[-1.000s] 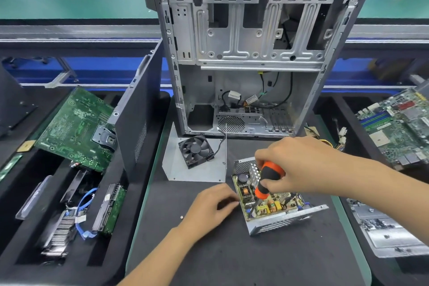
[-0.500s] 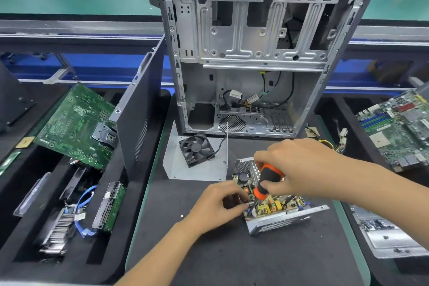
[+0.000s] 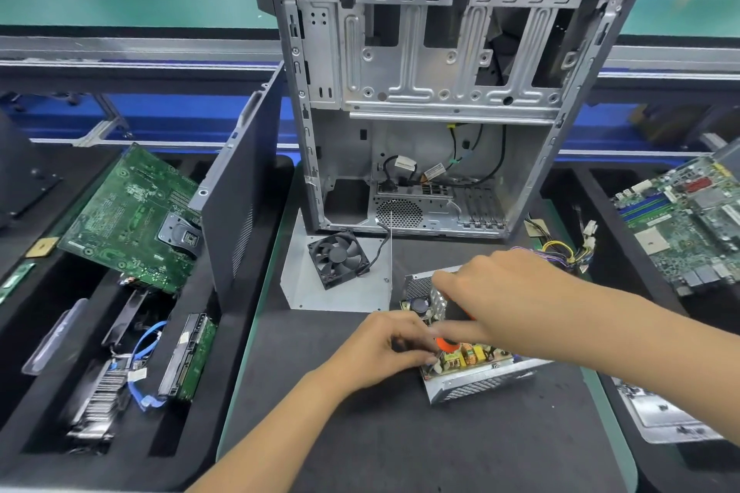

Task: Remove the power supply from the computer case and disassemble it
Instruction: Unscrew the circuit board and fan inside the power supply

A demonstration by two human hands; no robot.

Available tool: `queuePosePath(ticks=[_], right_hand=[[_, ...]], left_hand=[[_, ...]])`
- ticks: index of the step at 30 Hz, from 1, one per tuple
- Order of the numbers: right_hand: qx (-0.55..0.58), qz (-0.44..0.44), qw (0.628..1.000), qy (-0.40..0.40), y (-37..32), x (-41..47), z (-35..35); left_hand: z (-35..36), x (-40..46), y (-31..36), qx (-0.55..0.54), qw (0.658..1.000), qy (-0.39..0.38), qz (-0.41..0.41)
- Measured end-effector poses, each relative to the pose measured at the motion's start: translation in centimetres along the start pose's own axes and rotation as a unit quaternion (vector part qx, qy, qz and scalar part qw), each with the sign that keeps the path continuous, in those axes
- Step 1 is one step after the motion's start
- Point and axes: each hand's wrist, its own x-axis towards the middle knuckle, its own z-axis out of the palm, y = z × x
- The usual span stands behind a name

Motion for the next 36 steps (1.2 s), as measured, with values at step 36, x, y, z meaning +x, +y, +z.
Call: queuePosePath(ticks=[36], right_hand=[[-0.018, 0.032, 0.985, -0.167, -2.0, 0.0, -3.3]], left_hand=[[-2.3, 2.3, 2.9, -0.060, 0.986, -0.151, -0.045]])
